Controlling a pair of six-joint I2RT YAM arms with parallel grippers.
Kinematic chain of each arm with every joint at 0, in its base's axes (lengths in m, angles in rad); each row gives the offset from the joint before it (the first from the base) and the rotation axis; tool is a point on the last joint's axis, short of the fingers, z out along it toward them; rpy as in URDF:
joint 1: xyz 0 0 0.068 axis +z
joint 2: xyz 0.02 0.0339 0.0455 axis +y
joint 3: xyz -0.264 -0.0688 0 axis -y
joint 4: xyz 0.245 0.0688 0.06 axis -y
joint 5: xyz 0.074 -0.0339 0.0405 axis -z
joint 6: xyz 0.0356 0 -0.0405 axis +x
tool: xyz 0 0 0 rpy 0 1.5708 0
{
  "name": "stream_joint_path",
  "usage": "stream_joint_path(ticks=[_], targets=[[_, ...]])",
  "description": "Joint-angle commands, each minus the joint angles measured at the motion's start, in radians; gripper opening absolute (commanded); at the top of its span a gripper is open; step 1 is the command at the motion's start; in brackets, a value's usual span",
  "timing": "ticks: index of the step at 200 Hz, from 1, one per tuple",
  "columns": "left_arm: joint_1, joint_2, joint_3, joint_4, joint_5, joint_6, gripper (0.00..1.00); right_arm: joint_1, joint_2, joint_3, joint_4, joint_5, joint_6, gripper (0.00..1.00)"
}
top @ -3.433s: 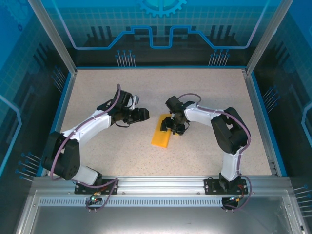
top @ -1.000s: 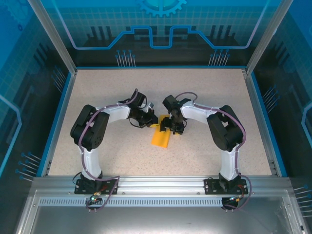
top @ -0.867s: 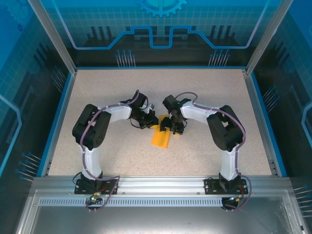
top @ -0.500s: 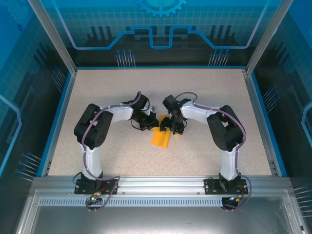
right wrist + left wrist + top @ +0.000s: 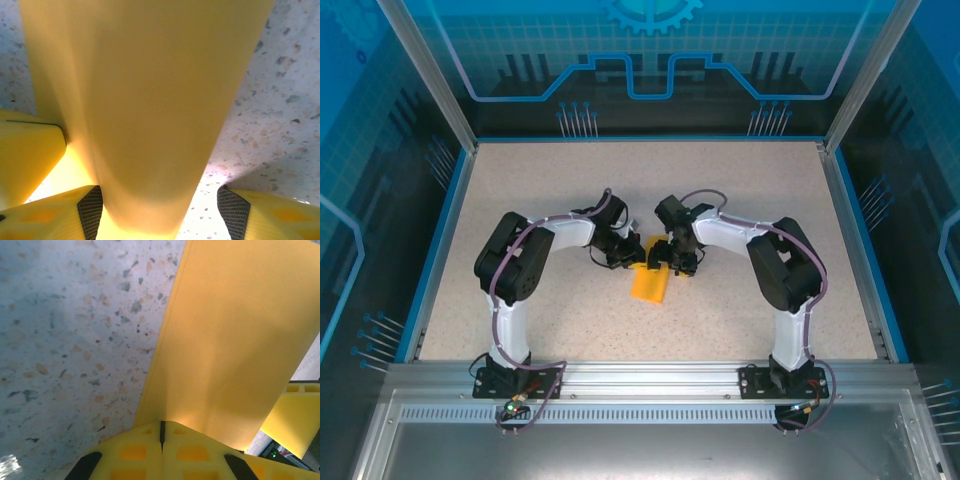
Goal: Fold a paper plane with a square sheet of paper (pick it up from the middle)
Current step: Hold the square sheet of paper at the center of the table, then fold the square sheet of paper in half at the center of the table.
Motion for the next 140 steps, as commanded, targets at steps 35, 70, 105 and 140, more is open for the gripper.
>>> stream_joint_path(ticks=[35,70,105,140], targets=[[-0.011,0.053,-0.020,-0.066,-0.104,0.034,0.00,-0.043,-0.275,-0.237,0.283,-0.022,0.045,0.65],[-0.012,0.061,-0.015,-0.066,-0.104,0.037,0.00,-0.064,-0.349,-0.419,0.589,-0.202,0.130,0.24],[-0.012,0.067,-0.011,-0.074,-0.104,0.045,0.00,-0.047,-0.255,-0.445,0.725,-0.273,0.185,0.00],[-0.012,0.070,-0.010,-0.081,-0.108,0.051,0.00,-0.048,-0.219,-0.470,0.768,-0.269,0.195,0.00]])
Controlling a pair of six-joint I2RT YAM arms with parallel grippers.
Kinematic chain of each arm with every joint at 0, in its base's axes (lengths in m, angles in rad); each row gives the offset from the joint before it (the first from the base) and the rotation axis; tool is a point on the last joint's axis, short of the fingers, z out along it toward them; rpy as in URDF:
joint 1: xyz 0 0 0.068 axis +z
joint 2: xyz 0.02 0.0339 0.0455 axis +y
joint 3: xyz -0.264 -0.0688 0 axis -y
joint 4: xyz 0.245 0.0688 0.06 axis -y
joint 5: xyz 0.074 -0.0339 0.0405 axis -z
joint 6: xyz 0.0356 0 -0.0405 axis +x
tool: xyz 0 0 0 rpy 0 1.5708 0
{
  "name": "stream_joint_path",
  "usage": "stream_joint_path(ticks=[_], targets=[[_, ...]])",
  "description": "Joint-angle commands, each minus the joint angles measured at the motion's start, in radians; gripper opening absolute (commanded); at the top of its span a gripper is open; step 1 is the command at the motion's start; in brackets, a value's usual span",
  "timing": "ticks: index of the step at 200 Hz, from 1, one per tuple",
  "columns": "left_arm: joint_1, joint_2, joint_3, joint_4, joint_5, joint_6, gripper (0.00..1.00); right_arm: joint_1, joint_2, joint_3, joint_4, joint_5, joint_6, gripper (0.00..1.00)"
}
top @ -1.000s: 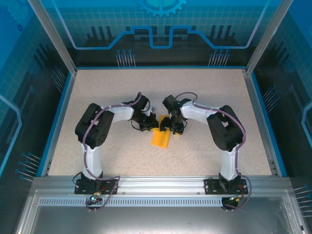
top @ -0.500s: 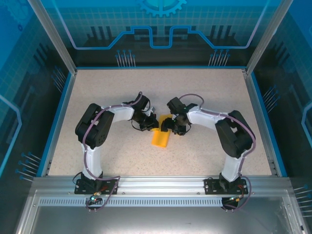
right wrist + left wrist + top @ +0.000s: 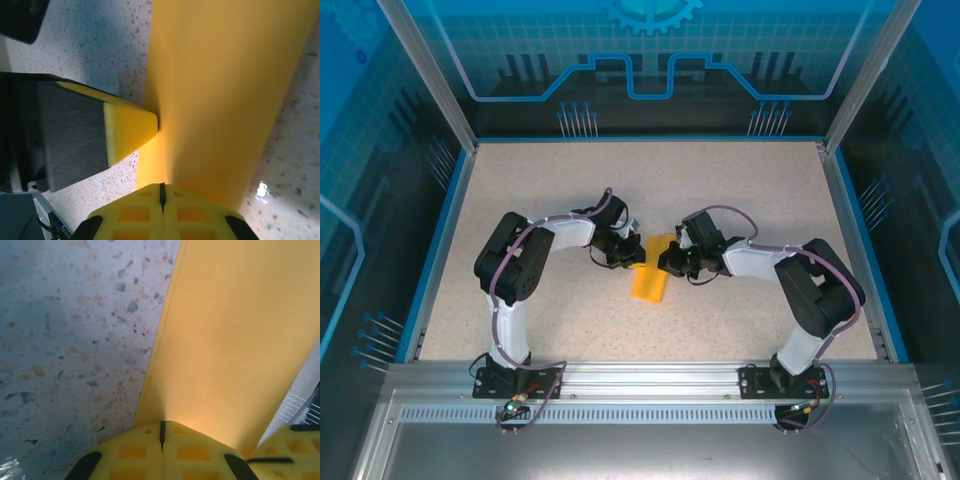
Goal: Fold a paper plane with a square sheet of paper (pick it up from the middle)
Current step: Fold the square sheet of paper in half at the center of the table.
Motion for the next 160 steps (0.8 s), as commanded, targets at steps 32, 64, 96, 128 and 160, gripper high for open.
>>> stream_joint_path(ticks=[32,64,96,128,160], targets=[[-0.012,0.075,-0.006,-0.081,-0.102,0.025,0.00,0.000,0.006,-0.041,0.056,-0.022,0.011,0.00],[-0.012,0.075,-0.005,-0.084,-0.102,0.025,0.00,-0.010,0.021,-0.083,0.084,-0.024,0.004,0.00],[-0.014,0.079,-0.006,-0.085,-0.105,0.027,0.00,-0.015,0.044,-0.122,0.120,-0.025,0.001,0.00],[-0.014,0.080,-0.008,-0.087,-0.106,0.027,0.00,-0.021,0.061,-0.145,0.101,0.001,-0.027,0.00],[-0.014,0.080,-0.011,-0.089,-0.109,0.029,0.00,-0.018,0.051,-0.156,0.105,0.007,-0.031,0.00]])
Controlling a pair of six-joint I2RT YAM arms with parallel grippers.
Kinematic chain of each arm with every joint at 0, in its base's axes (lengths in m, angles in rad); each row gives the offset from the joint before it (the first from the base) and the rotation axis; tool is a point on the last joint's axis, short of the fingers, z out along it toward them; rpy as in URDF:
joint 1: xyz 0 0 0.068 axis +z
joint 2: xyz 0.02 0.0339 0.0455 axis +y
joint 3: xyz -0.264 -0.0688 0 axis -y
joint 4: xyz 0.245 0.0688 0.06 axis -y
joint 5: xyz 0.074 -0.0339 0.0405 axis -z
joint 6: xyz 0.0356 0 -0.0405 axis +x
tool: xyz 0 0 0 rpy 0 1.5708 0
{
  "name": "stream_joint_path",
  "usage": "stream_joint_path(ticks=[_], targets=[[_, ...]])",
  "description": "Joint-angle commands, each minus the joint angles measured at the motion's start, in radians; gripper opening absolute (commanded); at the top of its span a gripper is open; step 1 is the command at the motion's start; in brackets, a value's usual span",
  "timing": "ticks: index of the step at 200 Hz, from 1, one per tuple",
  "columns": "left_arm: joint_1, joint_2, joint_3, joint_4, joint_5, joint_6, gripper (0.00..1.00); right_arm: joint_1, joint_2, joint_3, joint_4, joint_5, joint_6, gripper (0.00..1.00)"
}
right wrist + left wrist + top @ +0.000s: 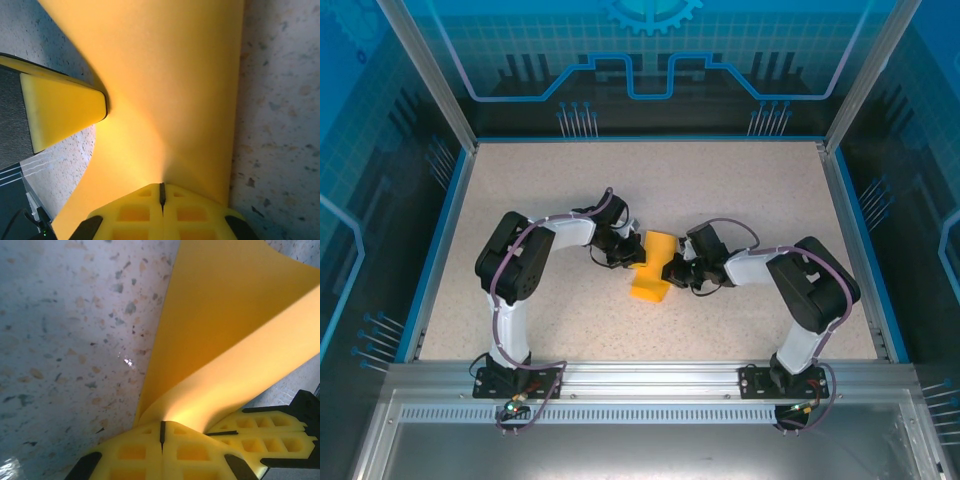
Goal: Fold a paper plane with a square sheet of paper (pick it up from the middle)
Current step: Fold the square sheet of paper in half at the center of the table.
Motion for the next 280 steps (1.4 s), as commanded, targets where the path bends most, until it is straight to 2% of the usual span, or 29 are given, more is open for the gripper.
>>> stream_joint_path(ticks=[1,43,64,159,186,243,280], targets=[[-0.014,0.073,-0.023,-0.074,-0.110,0.021,0.00,-0.009,0.018,-0.035,-0.033,0.029,-0.023,0.00],[-0.013,0.073,-0.024,-0.078,-0.111,0.029,0.00,0.009,-0.072,-0.030,0.066,-0.031,-0.001,0.00],[-0.014,0.073,-0.024,-0.080,-0.110,0.032,0.00,0.032,-0.089,-0.030,0.075,-0.017,0.003,0.00],[-0.014,0.073,-0.020,-0.086,-0.114,0.040,0.00,0.051,0.000,-0.130,0.202,-0.014,0.036,0.00],[-0.014,0.073,-0.011,-0.100,-0.124,0.051,0.00,0.049,-0.004,-0.134,0.203,-0.016,0.034,0.00],[-0.013,0.072,-0.010,-0.099,-0.117,0.050,0.00,0.063,-0.132,-0.142,0.189,-0.020,0.042,0.03],[-0.014,0.073,-0.012,-0.093,-0.109,0.046,0.00,0.099,-0.107,-0.133,0.199,-0.024,0.049,0.05]])
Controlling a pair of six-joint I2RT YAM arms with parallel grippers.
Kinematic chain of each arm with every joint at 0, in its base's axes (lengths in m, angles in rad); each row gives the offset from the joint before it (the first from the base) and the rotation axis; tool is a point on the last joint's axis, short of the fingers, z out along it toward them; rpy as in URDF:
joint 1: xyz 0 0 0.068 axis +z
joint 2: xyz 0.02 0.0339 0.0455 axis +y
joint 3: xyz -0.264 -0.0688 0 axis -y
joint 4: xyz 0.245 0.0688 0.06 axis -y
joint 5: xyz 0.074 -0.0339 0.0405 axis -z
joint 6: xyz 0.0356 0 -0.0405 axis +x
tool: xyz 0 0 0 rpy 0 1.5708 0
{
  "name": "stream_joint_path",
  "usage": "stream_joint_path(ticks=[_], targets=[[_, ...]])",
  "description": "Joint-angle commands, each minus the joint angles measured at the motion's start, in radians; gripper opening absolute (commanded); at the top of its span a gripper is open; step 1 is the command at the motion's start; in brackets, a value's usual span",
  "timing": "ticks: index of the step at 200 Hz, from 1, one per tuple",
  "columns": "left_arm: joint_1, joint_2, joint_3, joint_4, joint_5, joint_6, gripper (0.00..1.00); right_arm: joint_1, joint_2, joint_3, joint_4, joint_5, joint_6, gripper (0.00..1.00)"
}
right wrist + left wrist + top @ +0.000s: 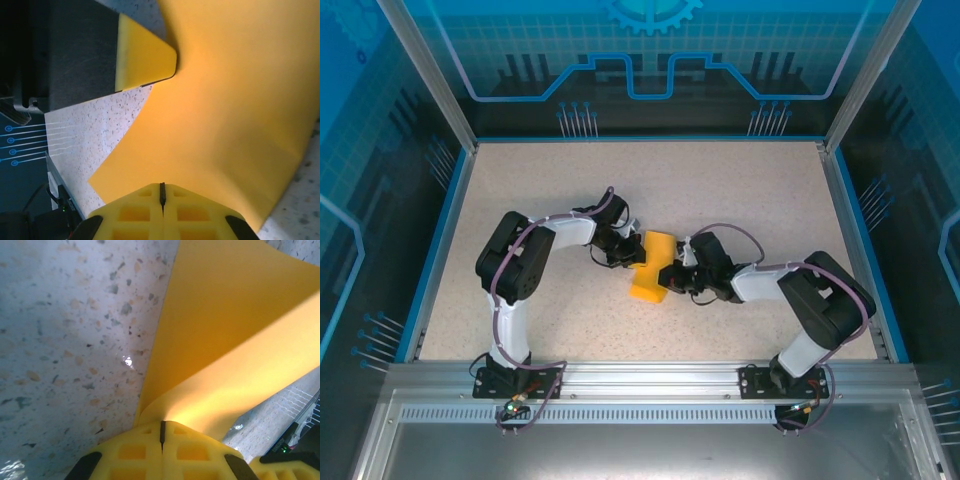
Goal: Fold a paper plane with a square sheet of paper (pick it up from the middle)
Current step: Fold the square sheet of paper in half at the center of the table.
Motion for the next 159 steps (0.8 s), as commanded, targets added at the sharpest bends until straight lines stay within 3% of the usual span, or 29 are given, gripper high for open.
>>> stream_joint_path(ticks=[1,75,128,159], targets=[[-0.013,0.070,-0.023,-0.075,-0.106,0.020,0.00,0.033,0.017,0.002,0.005,-0.006,0.011,0.05],[-0.013,0.068,-0.020,-0.080,-0.101,0.024,0.00,0.039,0.103,-0.066,0.043,0.019,0.030,0.04],[-0.012,0.066,-0.018,-0.081,-0.099,0.024,0.00,0.046,0.003,-0.067,0.045,0.008,0.041,0.04],[-0.012,0.068,-0.021,-0.081,-0.100,0.026,0.00,0.066,-0.030,-0.064,0.032,0.011,0.035,0.10]])
